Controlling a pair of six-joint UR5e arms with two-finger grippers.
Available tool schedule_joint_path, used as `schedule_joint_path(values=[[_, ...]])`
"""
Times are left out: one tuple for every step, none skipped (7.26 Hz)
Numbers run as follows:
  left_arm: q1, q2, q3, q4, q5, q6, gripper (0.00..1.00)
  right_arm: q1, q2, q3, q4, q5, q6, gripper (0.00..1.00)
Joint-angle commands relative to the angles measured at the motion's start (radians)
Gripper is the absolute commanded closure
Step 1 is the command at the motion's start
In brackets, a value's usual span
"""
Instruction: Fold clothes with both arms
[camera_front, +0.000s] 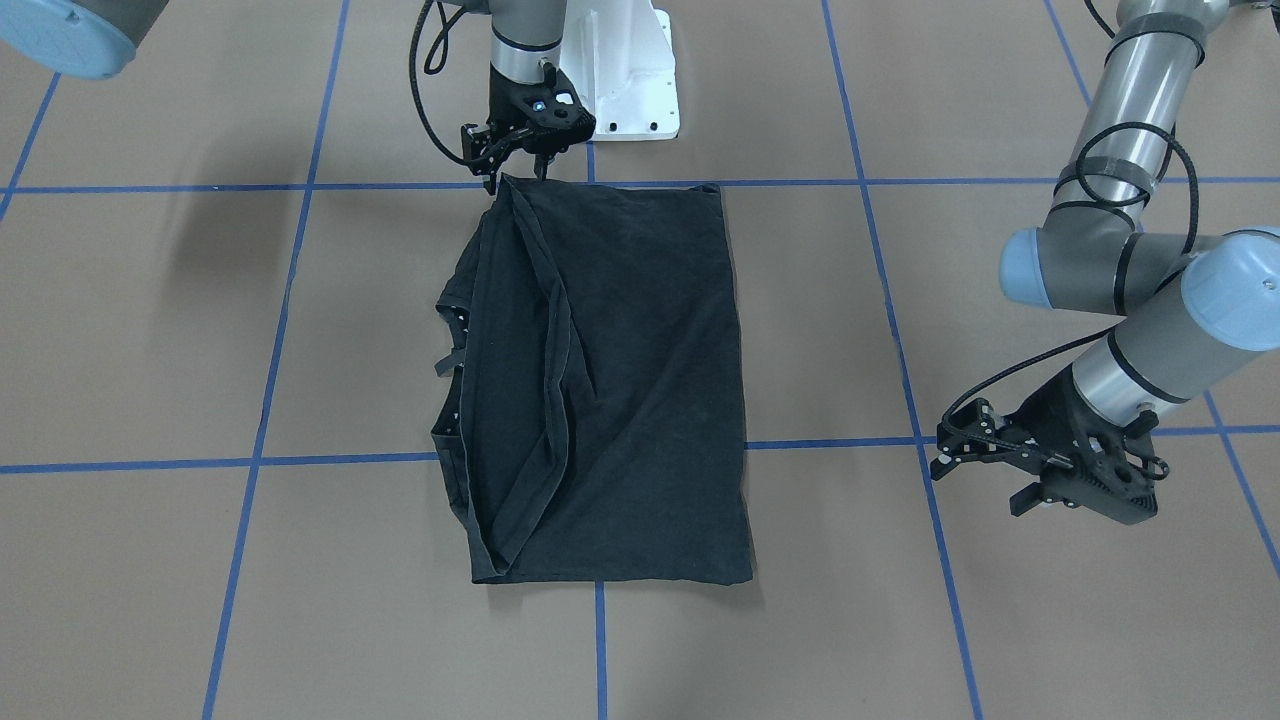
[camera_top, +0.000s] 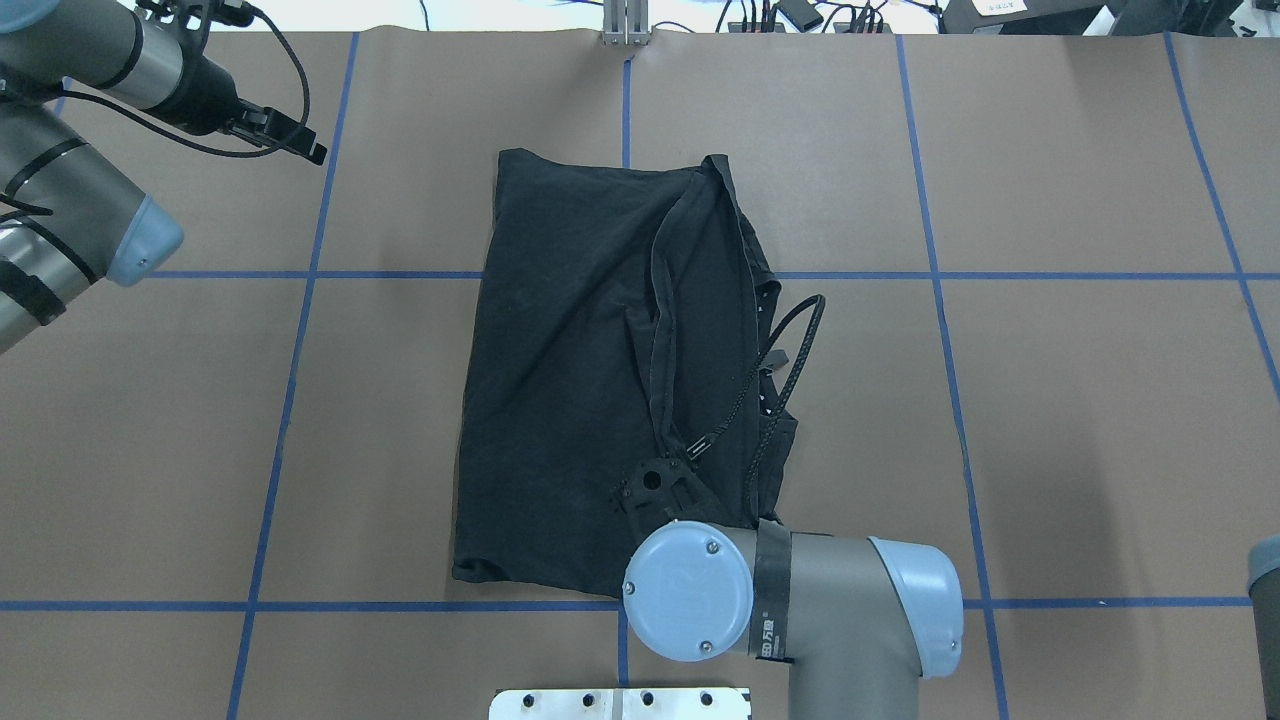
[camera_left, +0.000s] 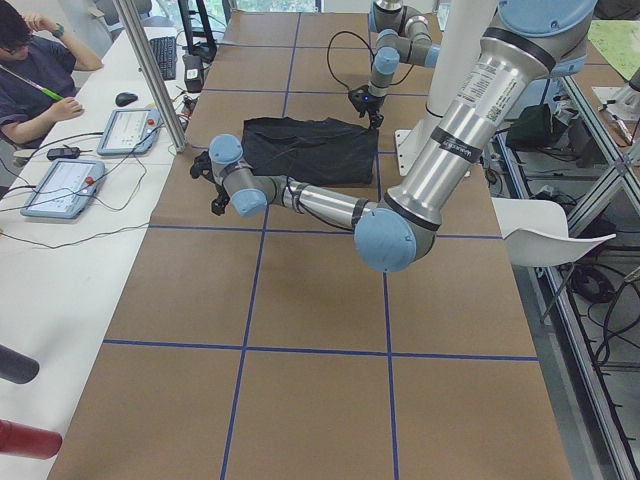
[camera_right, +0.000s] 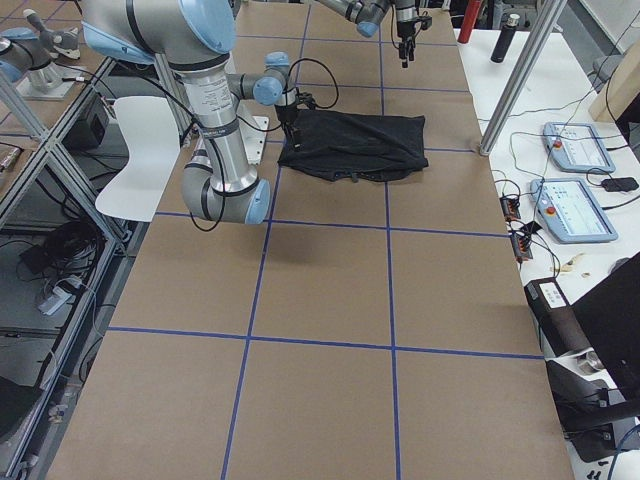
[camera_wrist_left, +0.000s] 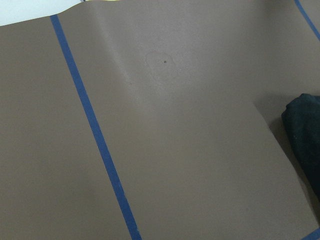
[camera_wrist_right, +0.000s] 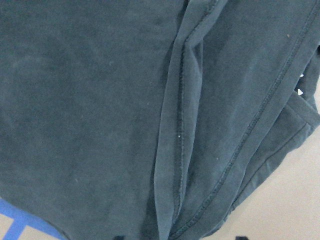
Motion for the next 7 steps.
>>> schedule_joint_path(values=[[0.0,0.0,-0.002,0.0,0.0,0.001,0.0,-0.022,0.0,-0.025,-0.004,-0.042,-0.012,0.43],[0.0,0.0,0.0,0.0,0.0,0.001,0.0,-0.024,0.0,-0.036,0.0,-0.044,-0.02,0.46],[0.0,0.0,-0.002,0.0,-0.002,0.001,0.0,-0.025,0.002,-0.036,0.003,-0.044,-0.026,0.49],[0.0,0.0,-0.002,0.0,-0.002,0.001,0.0,-0.03,0.002,-0.039,0.005,-0.045,-0.026,0.49],[0.0,0.0,-0.002,0.0,-0.002,0.001,0.0,-0.03,0.005,-0.041,0.005,-0.045,-0.026,0.5],[0.0,0.0,-0.002,0.0,-0.002,0.001,0.0,-0.03,0.005,-0.041,0.007,-0.044,-0.028,0.56],[0.002,0.0,-0.002,0.002,0.0,0.001,0.0,-0.03,0.005,-0.042,0.007,-0.044,-0.026,0.57]])
